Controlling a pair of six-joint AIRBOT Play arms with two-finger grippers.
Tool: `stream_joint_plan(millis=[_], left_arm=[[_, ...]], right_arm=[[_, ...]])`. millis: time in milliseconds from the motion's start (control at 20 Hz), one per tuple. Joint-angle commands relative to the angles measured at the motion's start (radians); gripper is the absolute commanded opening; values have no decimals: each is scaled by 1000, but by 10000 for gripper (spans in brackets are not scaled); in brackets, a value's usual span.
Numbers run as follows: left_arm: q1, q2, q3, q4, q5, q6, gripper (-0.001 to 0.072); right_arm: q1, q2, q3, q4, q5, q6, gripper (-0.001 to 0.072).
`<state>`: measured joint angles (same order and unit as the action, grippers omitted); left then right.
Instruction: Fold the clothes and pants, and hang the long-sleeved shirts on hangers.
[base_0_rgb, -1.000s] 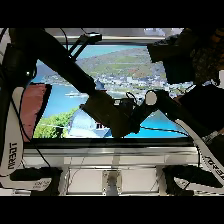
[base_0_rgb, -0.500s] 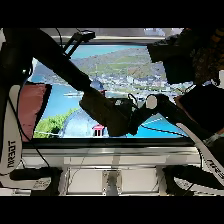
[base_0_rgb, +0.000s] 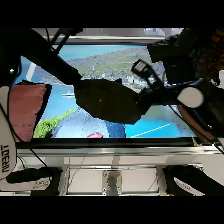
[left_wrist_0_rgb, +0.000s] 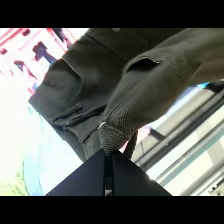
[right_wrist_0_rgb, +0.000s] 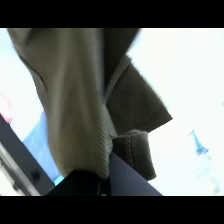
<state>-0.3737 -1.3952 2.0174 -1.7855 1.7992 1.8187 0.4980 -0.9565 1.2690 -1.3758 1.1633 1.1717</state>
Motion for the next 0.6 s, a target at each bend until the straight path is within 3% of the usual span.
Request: stream_joint_plan(millis=[0,150,300,400,550], left_arm=[[-30,90,1,47,-9,46,18],[-128,199,1,78,-8,101,18],[-261,307,1,250,19,103,18],[-332,375,0,351,35,40,19],[-354,457,0,365,37,-111,19]], right_arm=[[42,146,55,-9,21,101,1],[167,238,54,-13,21,122,2],[286,299,55,-24,-2,123,1],[331,313,65,-27,1,167,1],[357,314,92,-41,12,227,1]])
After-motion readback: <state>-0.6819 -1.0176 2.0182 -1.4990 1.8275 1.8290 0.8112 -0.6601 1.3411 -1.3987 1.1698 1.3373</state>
